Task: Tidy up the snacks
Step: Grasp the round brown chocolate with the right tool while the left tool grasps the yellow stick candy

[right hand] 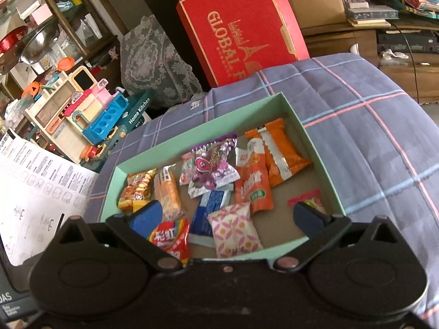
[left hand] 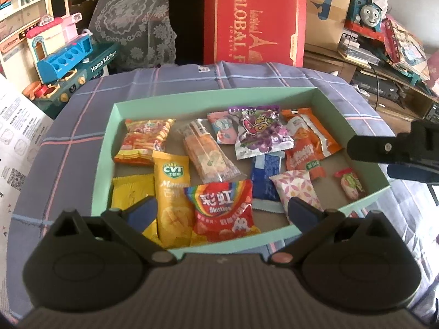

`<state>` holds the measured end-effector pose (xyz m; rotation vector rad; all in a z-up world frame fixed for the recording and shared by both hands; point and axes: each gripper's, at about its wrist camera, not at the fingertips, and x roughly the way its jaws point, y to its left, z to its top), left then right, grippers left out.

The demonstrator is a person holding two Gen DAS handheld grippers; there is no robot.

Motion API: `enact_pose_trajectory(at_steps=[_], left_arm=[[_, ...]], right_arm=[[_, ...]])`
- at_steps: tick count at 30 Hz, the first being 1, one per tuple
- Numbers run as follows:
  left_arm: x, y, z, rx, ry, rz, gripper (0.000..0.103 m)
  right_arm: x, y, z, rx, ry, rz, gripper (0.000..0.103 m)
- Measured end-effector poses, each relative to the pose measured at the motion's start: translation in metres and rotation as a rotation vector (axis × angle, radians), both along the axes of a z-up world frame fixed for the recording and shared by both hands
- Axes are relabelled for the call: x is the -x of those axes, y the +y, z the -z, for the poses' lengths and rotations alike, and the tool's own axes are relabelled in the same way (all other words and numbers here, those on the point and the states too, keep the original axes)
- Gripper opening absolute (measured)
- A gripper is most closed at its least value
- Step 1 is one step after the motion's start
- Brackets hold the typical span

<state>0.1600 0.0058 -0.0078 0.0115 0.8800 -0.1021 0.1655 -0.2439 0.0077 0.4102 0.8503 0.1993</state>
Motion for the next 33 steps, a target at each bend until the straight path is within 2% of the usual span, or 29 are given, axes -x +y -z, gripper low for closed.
enact_pose_trajectory(at_steps=[9,14,19,33], left_arm=[[0.033,0.002,-0.011,-0.013,-0.012,0.006,0.103],[0.063,0.011,-0.006,-0.013,0.019,0.000,0.103],[0.095,0.026,0.004,-0.015,0.049,-0.017,0.103],[0.163,0.060,0.040,0.090,0.134,-0.135,0.103]], right_arm=[[0.027,-0.004,-0.010,-0.005,-0.004,-0.004,0.103],[0.048,-0.002,-0.011,0.014,-0.009,-0.026,0.103],[0.069,0.007,0.000,0.031,0.029,-0.077,0.103],[0.118,0.024,0.039,0.060,0.139,-0.174,0.103]])
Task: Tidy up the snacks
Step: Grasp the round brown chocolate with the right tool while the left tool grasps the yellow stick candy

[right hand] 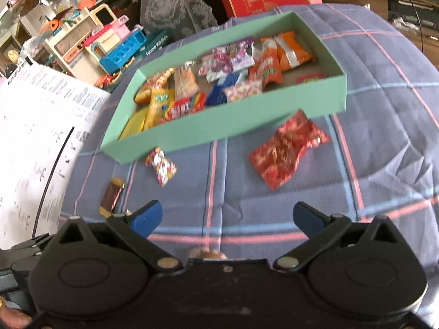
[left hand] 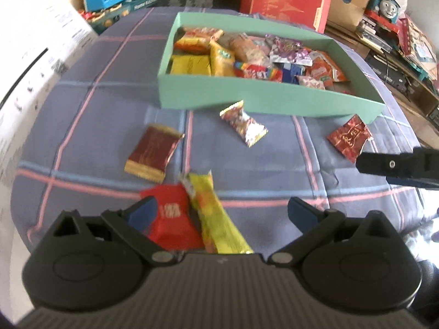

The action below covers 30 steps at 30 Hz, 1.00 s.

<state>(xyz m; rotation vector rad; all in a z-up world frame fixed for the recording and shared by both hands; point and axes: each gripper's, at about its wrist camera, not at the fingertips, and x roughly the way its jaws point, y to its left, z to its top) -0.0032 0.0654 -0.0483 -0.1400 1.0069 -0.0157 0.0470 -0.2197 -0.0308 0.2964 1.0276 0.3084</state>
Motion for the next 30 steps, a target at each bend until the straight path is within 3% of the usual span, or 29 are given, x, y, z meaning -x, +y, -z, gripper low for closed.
enact_pose_trajectory(at_steps=[2,4,7,10,17,22,24,27,30], left_arm=[[0.006,0.001,0.001,0.013,-0.011,-0.003,0.093],[0.007,-0.001,0.001,0.013,-0.017,0.009,0.074],[0.005,-0.006,0.002,0.004,-0.030,0.037,0.056],[0.001,-0.014,0.006,-0.004,-0.033,0.087,0.047],[-0.012,-0.030,0.016,0.000,-0.048,0.179,0.045],[-0.014,-0.015,0.020,-0.009,-0.039,0.109,0.052],[-0.013,-0.002,0.023,0.019,-0.024,0.076,0.052],[-0.012,0.012,0.027,0.059,-0.012,0.045,0.052],[-0.011,0.019,0.029,0.070,-0.008,0.027,0.052]], right_arm=[[0.007,0.000,0.003,0.010,0.001,-0.009,0.103],[0.012,0.000,0.006,0.015,0.005,-0.018,0.103],[0.016,-0.001,0.012,0.010,0.029,-0.019,0.103],[0.017,-0.003,0.014,0.012,0.031,-0.008,0.103],[0.021,-0.003,0.018,0.019,0.020,-0.019,0.103],[0.030,0.014,0.017,0.066,-0.017,-0.120,0.085],[0.032,0.023,0.018,0.082,-0.024,-0.168,0.069],[0.032,0.036,0.022,0.115,-0.025,-0.219,0.054],[0.032,0.046,0.026,0.153,-0.019,-0.252,0.052]])
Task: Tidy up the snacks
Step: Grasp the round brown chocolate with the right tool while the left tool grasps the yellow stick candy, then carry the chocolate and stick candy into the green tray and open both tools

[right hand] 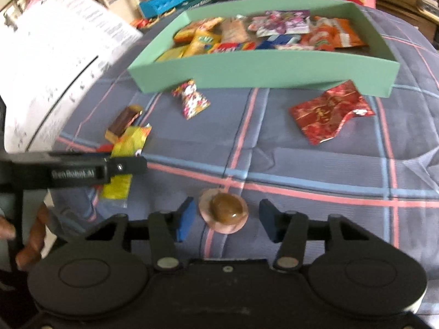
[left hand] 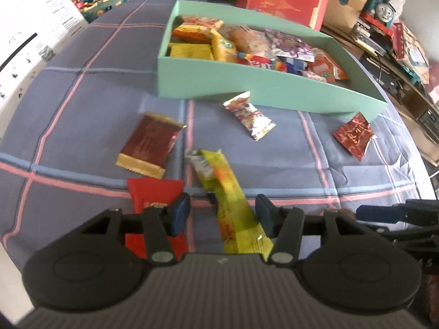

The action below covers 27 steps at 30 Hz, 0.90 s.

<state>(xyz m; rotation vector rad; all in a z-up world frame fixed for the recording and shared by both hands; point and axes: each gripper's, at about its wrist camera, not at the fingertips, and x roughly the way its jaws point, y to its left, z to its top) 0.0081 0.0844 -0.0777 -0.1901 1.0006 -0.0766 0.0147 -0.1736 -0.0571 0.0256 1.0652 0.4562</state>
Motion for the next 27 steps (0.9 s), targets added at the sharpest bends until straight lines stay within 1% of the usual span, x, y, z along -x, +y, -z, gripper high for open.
enact_pose_trajectory(at_steps=[2,4,7,9,11,13,15,16,17,18,19,24,27], left_arm=[[-0.002,0.000,0.001,0.009,0.001,-0.003,0.052],[-0.003,-0.001,0.000,0.003,-0.001,0.001,0.052],[-0.007,-0.005,-0.003,-0.010,-0.010,0.011,0.052],[-0.011,-0.010,-0.006,-0.031,-0.025,0.018,0.052],[-0.016,-0.014,-0.007,-0.042,-0.031,0.032,0.052],[-0.024,-0.019,-0.005,-0.068,-0.021,0.051,0.052],[-0.034,-0.023,0.002,-0.093,0.018,0.051,0.052],[-0.036,-0.025,0.002,-0.110,0.005,0.050,0.052],[-0.039,-0.028,0.003,-0.125,0.011,0.054,0.052],[-0.040,-0.032,0.003,-0.137,0.010,0.061,0.045],[-0.041,-0.035,0.002,-0.150,0.007,0.072,0.025],[-0.040,-0.041,-0.001,-0.159,0.002,0.075,0.025],[-0.039,-0.041,-0.008,-0.133,0.003,0.087,0.025]], right_arm=[[0.001,0.006,0.001,0.032,-0.018,-0.022,0.049],[0.005,0.013,0.003,0.075,-0.050,-0.057,0.040],[0.009,0.023,0.003,0.135,-0.094,-0.098,0.039],[0.008,0.020,0.003,0.150,-0.104,-0.068,0.039],[0.000,0.009,0.004,0.146,-0.101,0.001,0.039],[-0.006,-0.004,0.004,0.133,-0.093,0.064,0.039],[-0.010,-0.015,0.004,0.111,-0.083,0.108,0.039],[-0.011,-0.018,0.004,0.101,-0.079,0.120,0.039],[-0.010,-0.021,0.004,0.096,-0.077,0.127,0.039],[-0.009,-0.024,0.005,0.091,-0.077,0.130,0.039],[-0.008,-0.025,0.005,0.087,-0.077,0.132,0.039],[-0.012,-0.037,0.002,0.038,-0.056,0.163,0.039],[-0.013,-0.044,0.000,0.008,-0.050,0.191,0.039]])
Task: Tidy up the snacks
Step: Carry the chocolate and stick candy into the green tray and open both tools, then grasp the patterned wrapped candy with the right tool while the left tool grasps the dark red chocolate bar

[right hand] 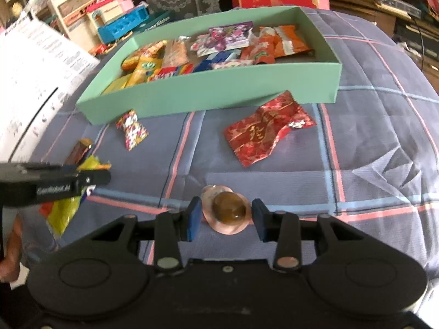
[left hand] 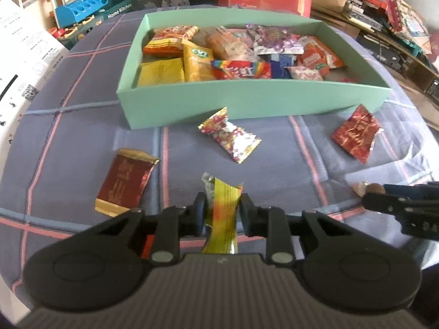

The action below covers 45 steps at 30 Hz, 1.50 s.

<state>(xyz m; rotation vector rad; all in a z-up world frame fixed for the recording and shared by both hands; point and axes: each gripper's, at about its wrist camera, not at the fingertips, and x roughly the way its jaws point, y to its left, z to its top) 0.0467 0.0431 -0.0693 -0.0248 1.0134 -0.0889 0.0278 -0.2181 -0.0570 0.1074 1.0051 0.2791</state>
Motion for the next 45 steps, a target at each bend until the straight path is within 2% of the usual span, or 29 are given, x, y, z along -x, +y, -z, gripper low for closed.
enact_pose_trajectory(at_steps=[5,9,13,19,26,32,33,34,35,36,37,38,39,41,45], left_arm=[[-0.004,-0.005,-0.020,0.040,-0.028,0.026,0.025],[-0.019,-0.015,-0.042,0.044,-0.083,0.064,0.025],[-0.049,-0.024,-0.065,0.059,-0.131,0.078,0.025],[-0.108,-0.047,-0.090,0.060,-0.208,0.116,0.025],[-0.165,-0.068,-0.088,0.044,-0.220,0.129,0.025],[-0.188,-0.074,-0.070,0.059,-0.196,0.116,0.025],[-0.191,-0.075,-0.067,0.055,-0.193,0.109,0.029],[-0.193,-0.076,-0.064,0.046,-0.191,0.101,0.050],[-0.194,-0.077,-0.062,0.031,-0.186,0.089,0.066],[-0.192,-0.078,-0.060,0.017,-0.190,0.077,0.090],[-0.189,-0.078,-0.059,-0.003,-0.203,0.064,0.102],[-0.187,-0.078,-0.058,-0.018,-0.212,0.060,0.103],[-0.185,-0.078,-0.058,-0.026,-0.210,0.063,0.103],[-0.183,-0.077,-0.054,-0.024,-0.185,0.071,0.103],[-0.176,-0.073,-0.050,-0.023,-0.158,0.064,0.103]], right_arm=[[-0.008,-0.010,-0.010,-0.056,-0.009,0.023,0.039],[-0.020,-0.018,-0.025,-0.105,-0.037,0.046,0.039],[-0.043,-0.033,-0.048,-0.166,-0.081,0.092,0.039],[-0.087,-0.052,-0.072,-0.195,-0.143,0.157,0.039],[-0.132,-0.071,-0.066,-0.217,-0.124,0.235,0.039],[-0.156,-0.078,-0.052,-0.215,-0.103,0.262,0.039],[-0.158,-0.078,-0.050,-0.213,-0.100,0.264,0.040],[-0.159,-0.075,-0.048,-0.213,-0.098,0.266,0.042],[-0.159,-0.073,-0.047,-0.215,-0.095,0.274,0.047],[-0.159,-0.074,-0.046,-0.218,-0.094,0.282,0.063],[-0.160,-0.075,-0.046,-0.224,-0.094,0.289,0.075],[-0.156,-0.075,-0.047,-0.228,-0.100,0.296,0.097],[-0.154,-0.075,-0.048,-0.234,-0.114,0.302,0.103],[-0.151,-0.074,-0.049,-0.223,-0.136,0.308,0.103],[-0.149,-0.072,-0.048,-0.233,-0.122,0.311,0.103]])
